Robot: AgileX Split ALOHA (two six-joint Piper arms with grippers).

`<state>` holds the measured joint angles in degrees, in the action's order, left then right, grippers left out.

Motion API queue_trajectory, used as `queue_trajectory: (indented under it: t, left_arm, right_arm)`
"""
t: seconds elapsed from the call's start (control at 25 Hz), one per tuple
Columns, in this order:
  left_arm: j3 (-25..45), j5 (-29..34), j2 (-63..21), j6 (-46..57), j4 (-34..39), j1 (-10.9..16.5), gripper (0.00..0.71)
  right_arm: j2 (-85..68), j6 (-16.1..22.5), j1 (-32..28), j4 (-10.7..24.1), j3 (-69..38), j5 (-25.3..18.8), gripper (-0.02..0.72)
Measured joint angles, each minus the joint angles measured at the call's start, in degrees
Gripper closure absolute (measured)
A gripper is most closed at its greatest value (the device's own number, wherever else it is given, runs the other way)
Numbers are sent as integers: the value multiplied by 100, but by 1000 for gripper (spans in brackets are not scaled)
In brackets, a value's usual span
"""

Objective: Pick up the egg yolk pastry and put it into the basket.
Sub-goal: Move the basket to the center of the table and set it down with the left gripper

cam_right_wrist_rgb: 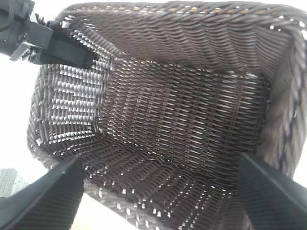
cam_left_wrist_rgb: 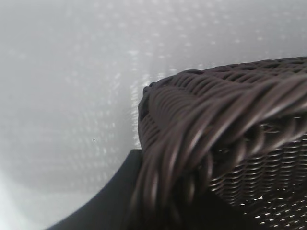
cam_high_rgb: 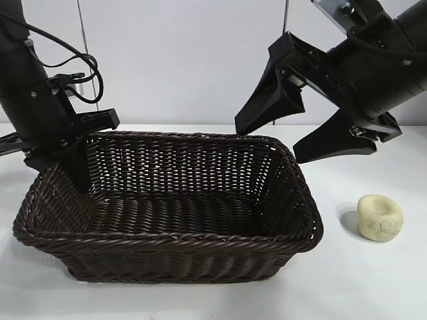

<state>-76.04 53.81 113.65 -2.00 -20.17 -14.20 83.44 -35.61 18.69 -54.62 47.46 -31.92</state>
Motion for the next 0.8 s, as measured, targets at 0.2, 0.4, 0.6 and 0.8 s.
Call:
queue_trajectory:
  t: [0.2,0.4,0.6,0.8]
  left_arm:
    - [0,7,0,-14,-19,0,550]
    - [-34,25,0,-29,-54,0,201]
    - [-53,92,-5,-29,-54,0,59]
    - [-321,470,-5,-29,-36,0,45]
  right_arm:
    - [0,0,0,0,0,0,80]
    - [0,0,0,0,0,0,80]
    - [0,0,0,0,0,0,80]
    - [0,0,0,0,0,0,80]
